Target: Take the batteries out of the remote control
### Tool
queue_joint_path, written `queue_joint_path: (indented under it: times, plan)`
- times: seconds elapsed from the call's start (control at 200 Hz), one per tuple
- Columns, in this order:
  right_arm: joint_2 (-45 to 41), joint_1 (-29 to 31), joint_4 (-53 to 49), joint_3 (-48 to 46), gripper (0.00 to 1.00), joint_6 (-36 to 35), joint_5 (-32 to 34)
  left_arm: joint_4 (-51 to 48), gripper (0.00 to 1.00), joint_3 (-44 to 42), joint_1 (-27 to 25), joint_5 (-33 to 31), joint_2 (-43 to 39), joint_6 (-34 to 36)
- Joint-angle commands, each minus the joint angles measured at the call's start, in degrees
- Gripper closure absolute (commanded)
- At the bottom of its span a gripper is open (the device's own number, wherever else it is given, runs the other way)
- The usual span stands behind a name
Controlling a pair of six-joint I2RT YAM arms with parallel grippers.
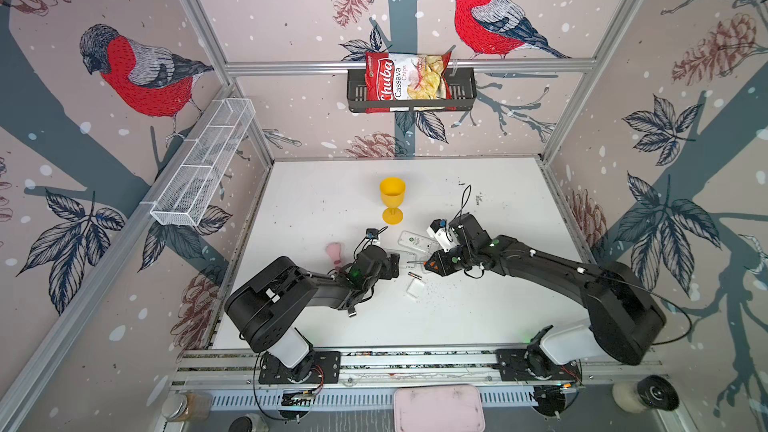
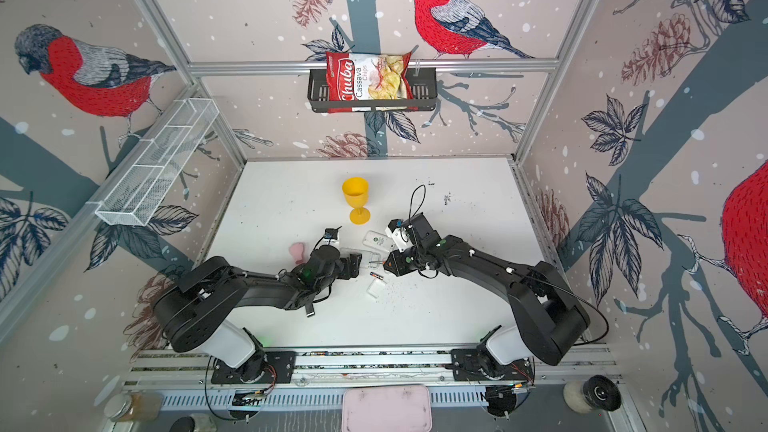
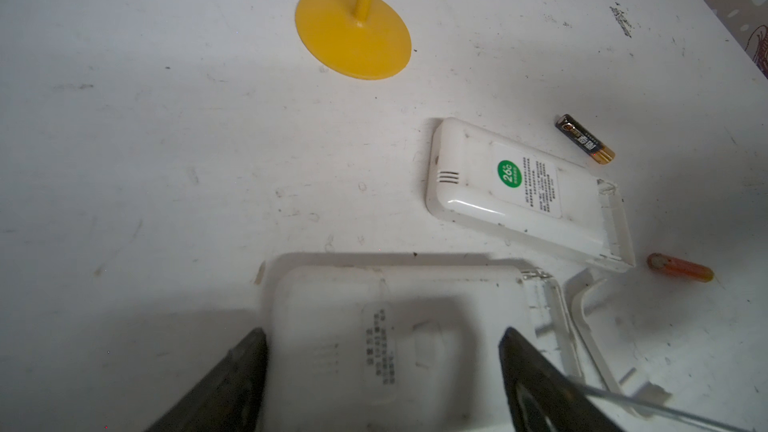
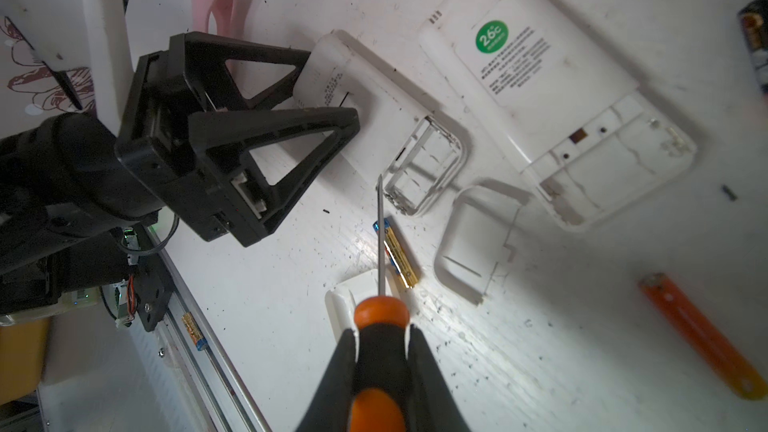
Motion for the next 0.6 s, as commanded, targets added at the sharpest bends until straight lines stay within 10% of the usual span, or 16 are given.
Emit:
queue_joint_path:
  times: [0.0,0.365,0.595]
  plan:
    - [-3.5,-0.8,4.7,-1.7,1.00,1.6,2.8,-2.6,0.07,1.0,0.1,-0.8,-1.4,1.0]
    - [-15.4,-6.0,16.9,-13.3,1.00,11.6,32.5,-9.9,0.04,1.4,0.1,-6.2,-14.5,3.6]
    - [-10.5,-7.1,26.2,-19.0,1.00,14.0,39.1,-11.6,0.04,-0.4,0.0,-7.4,-23.1,4.8]
